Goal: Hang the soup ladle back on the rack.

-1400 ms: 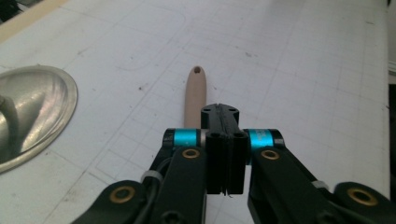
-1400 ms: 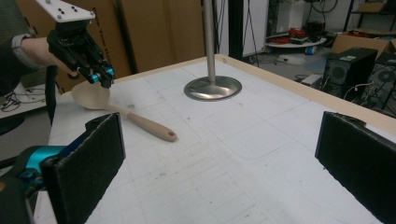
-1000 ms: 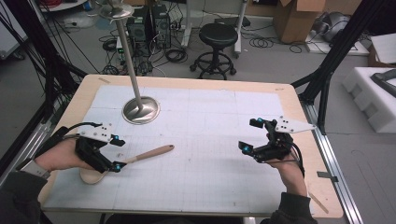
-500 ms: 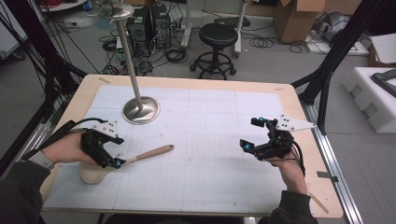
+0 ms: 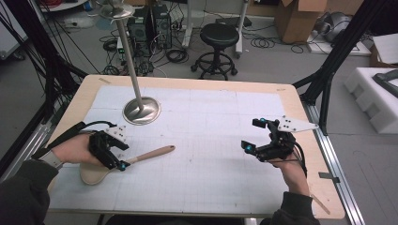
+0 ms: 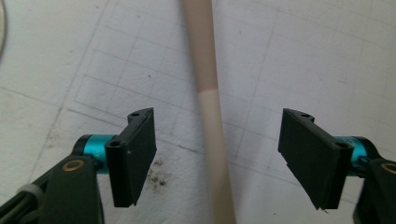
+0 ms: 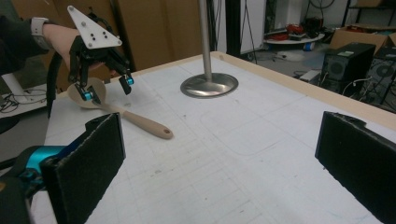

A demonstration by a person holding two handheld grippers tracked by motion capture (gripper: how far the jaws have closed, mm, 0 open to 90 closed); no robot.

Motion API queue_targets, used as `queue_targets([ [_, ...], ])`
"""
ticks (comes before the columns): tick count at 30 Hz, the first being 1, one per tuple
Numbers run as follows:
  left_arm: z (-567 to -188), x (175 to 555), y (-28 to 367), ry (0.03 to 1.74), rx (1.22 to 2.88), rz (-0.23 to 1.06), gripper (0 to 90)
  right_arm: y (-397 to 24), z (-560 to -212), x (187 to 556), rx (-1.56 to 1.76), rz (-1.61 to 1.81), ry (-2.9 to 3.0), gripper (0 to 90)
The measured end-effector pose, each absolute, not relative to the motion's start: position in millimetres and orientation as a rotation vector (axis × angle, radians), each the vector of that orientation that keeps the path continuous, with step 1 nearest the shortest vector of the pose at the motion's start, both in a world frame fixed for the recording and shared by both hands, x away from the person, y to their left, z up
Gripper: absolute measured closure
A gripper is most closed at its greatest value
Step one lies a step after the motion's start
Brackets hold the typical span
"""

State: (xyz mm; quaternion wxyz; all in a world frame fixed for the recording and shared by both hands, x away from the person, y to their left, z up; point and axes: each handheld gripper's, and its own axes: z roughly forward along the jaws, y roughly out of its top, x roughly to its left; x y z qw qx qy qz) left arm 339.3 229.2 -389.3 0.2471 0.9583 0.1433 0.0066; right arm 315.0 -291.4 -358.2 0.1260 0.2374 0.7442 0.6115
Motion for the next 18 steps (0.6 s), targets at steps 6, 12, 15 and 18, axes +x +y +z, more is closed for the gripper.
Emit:
queue_targets([
  [6, -391.8, 346.2, 225.8, 0.421, 2.662, 0.01, 32.9, -291.1, -358.6, 315.1, 0.699, 1.784, 2.175, 0.4],
  [12, -397.1, 344.4, 224.9, 0.436, 2.726, 0.033, 39.1, -294.3, -357.1, 312.8, 0.695, 1.795, 2.159, 0.4],
  [15, -397.3, 342.3, 222.8, 0.417, 2.75, 0.024, 44.3, -294.0, -357.4, 312.6, 0.694, 1.793, 2.16, 0.4],
  [18, -399.6, 340.9, 221.1, 0.422, 2.772, 0.025, 50.5, -293.7, -357.6, 313.0, 0.688, 1.792, 2.161, 0.5],
])
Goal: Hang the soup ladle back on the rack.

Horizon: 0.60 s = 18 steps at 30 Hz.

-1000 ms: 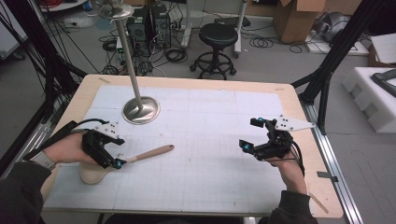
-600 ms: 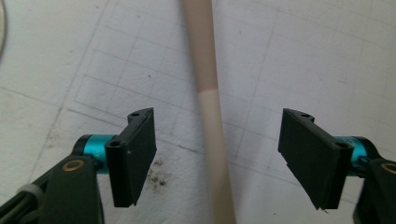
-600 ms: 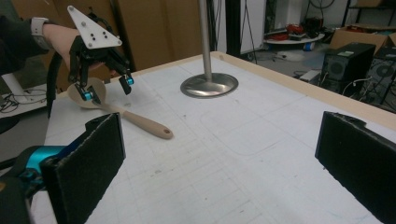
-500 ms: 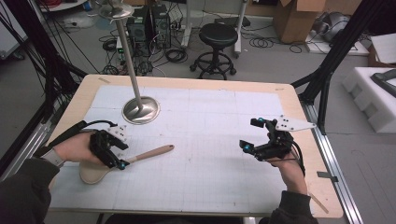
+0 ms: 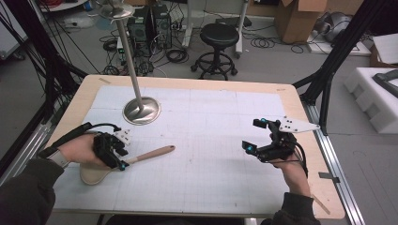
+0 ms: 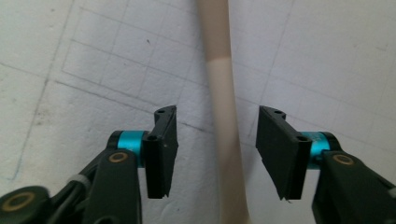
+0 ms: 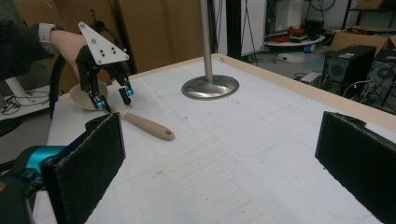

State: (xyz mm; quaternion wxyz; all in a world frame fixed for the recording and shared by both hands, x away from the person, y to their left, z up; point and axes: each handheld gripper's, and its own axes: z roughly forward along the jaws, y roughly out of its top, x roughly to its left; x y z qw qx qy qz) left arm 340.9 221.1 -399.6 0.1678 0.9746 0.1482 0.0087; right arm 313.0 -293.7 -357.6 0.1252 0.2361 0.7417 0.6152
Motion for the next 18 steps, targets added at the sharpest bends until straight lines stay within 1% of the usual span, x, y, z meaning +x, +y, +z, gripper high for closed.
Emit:
queue_targets([
  [5, -404.5, 340.0, 217.6, 0.434, 2.811, -0.001, 55.9, -293.7, -357.7, 312.8, 0.7, 1.794, 2.167, 0.4],
  [8, -407.4, 339.5, 216.3, 0.424, 2.837, 0.007, 59.3, -294.0, -357.5, 312.8, 0.696, 1.794, 2.16, 0.4],
  [16, -407.9, 340.2, 215.3, 0.434, 2.85, 0.016, 64.9, -294.1, -357.5, 312.8, 0.691, 1.794, 2.162, 0.4],
  [18, -407.6, 339.3, 214.2, 0.421, 2.855, 0.012, 69.3, -294.1, -357.5, 312.7, 0.692, 1.797, 2.16, 0.4],
])
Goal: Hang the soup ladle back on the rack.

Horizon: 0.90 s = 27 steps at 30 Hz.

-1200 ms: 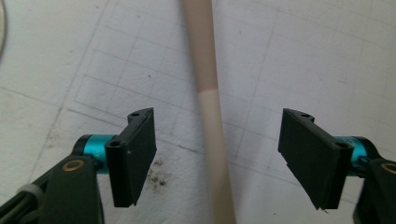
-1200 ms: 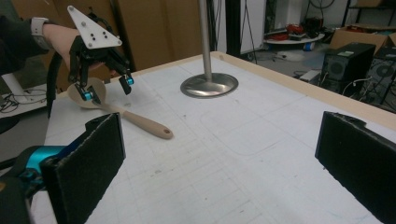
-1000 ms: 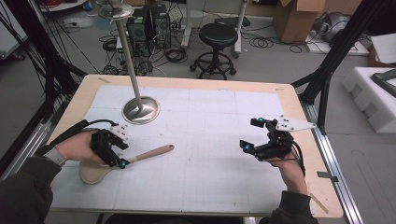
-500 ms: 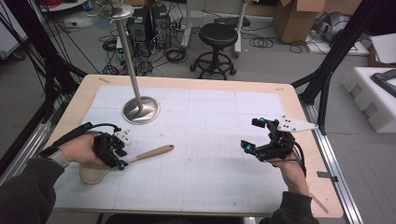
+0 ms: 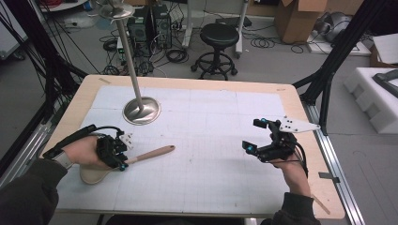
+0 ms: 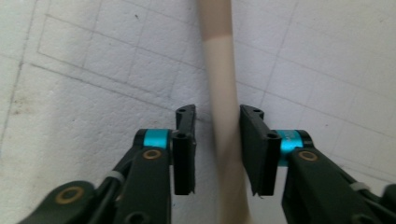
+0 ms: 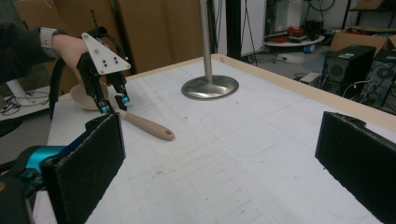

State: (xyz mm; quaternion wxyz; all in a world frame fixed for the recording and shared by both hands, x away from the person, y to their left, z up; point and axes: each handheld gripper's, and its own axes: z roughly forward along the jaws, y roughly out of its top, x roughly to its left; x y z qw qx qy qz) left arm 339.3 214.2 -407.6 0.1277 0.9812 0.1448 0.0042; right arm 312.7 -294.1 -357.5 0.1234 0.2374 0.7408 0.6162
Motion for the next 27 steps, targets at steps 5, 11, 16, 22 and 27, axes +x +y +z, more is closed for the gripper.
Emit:
queue_targets([
  [5, -407, 334, 211, 0.415, 2.871, 0.051, 75.4, -294, -358, 313, 0.694, 1.793, 2.162, 0.4],
  [11, -403, 330, 211, 0.398, 2.852, 0.117, 77.7, -294, -358, 312, 0.692, 1.794, 2.16, 0.4],
  [16, -390, 327, 215, 0.408, 2.753, 0.132, 77.8, -294, -358, 312, 0.693, 1.793, 2.162, 0.4],
  [22, -370, 322, 225, 0.453, 2.577, 0.177, 77.8, -295, -357, 311, 0.694, 1.795, 2.157, 0.4],
  [27, -367, 316, 232, 0.476, 2.48, 0.192, 77.8, -295, -357, 311, 0.694, 1.795, 2.156, 0.4],
])
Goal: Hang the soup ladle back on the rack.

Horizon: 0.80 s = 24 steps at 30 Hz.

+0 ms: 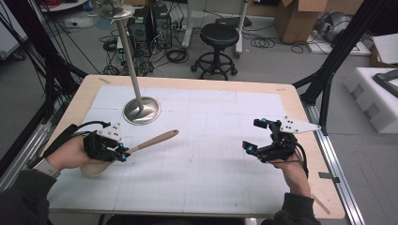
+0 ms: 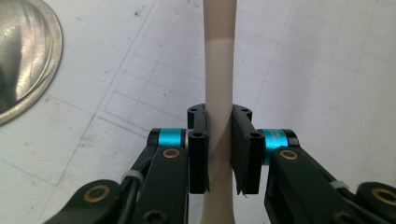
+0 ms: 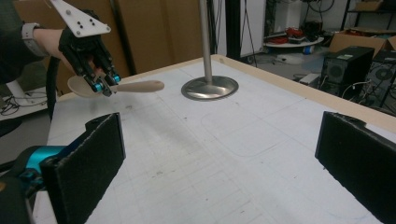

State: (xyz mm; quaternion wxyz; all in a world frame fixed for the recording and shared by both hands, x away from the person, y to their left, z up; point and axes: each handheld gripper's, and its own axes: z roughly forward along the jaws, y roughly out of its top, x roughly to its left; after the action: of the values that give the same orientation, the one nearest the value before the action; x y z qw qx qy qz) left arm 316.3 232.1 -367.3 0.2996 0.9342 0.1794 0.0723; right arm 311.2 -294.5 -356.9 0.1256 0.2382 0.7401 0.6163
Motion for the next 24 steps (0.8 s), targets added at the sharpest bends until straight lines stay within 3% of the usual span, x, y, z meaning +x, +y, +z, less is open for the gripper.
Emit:
queue_targets([
  [24, -360, 309, 251, 0.565, 2.086, 0.261, 77.9, -295, -357, 311, 0.693, 1.794, 2.15, 0.4],
])
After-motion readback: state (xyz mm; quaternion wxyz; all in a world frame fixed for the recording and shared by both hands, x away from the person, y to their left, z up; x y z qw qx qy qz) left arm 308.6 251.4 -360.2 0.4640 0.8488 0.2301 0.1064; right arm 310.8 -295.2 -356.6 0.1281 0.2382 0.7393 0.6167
